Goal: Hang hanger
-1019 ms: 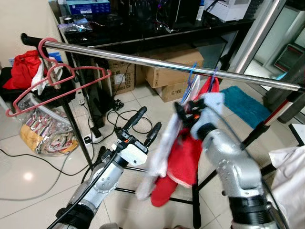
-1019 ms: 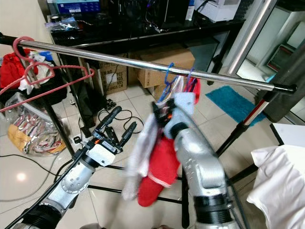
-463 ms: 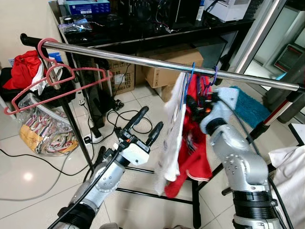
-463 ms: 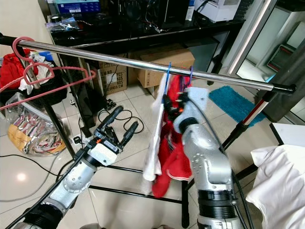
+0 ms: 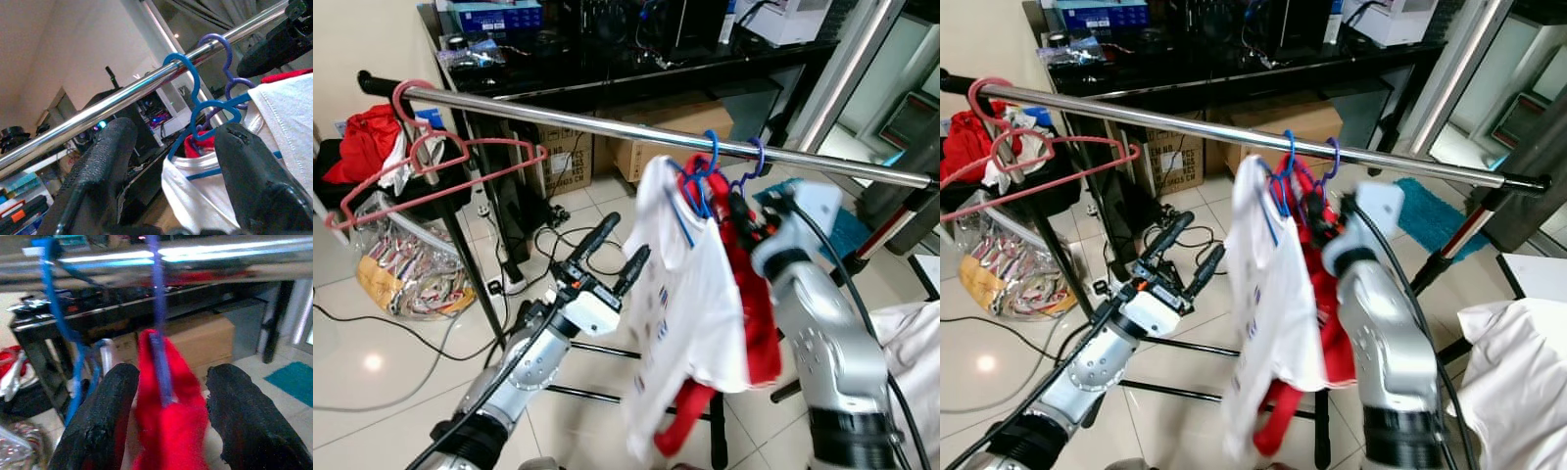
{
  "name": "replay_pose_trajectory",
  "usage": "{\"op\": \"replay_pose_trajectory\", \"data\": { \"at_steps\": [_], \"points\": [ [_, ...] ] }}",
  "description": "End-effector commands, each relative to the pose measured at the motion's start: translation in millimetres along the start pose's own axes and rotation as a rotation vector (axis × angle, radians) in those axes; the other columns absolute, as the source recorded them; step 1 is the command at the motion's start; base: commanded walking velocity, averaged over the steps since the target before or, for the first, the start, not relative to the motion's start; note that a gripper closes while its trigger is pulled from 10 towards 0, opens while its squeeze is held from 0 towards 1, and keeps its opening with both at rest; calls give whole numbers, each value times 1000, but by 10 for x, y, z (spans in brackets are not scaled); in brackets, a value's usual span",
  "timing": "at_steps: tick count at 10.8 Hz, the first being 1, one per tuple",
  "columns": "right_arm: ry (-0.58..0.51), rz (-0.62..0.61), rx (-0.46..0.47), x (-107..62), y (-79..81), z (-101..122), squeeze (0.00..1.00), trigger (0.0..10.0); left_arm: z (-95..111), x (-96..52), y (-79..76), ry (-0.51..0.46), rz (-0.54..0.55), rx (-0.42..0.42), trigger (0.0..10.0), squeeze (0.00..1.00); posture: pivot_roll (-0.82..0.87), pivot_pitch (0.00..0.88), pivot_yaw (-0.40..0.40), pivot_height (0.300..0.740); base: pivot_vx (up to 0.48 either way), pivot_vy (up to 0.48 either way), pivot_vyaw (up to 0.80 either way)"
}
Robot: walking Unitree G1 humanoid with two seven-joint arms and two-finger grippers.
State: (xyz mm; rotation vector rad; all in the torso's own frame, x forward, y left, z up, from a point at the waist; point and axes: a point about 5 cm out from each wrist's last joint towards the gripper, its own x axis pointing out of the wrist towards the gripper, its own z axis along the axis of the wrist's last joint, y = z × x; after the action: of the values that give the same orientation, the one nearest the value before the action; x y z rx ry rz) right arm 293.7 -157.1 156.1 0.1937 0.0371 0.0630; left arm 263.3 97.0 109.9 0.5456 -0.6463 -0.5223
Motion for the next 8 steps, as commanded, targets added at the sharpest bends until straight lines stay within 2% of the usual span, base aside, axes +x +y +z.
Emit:
{"op": "replay_pose_trajectory", "data": {
  "at_steps": [1, 5, 6, 8],
  "points": [
    [-40, -14, -54, -38, -44, 70, 0, 10000, 44, 78, 5, -39, -33, 9, 10000, 0, 83, 0, -57, 740, 0, 0, 0],
    [-14, -62, -146, -14, -137, -6, 0, 10000, 72, 135, -35, -60, -53, 9, 10000, 0, 77, 0, -60, 740, 0, 0, 0],
    [1, -32, -141, -14, -99, -35, 0, 10000, 70, 137, -37, -60, -52, 6, 10000, 0, 77, 0, -62, 740, 0, 0, 0],
    [34, 51, -123, -13, 83, -132, 0, 10000, 70, 133, -37, -60, -54, 6, 10000, 0, 83, 0, -63, 740, 0, 0, 0]
  ]
}}
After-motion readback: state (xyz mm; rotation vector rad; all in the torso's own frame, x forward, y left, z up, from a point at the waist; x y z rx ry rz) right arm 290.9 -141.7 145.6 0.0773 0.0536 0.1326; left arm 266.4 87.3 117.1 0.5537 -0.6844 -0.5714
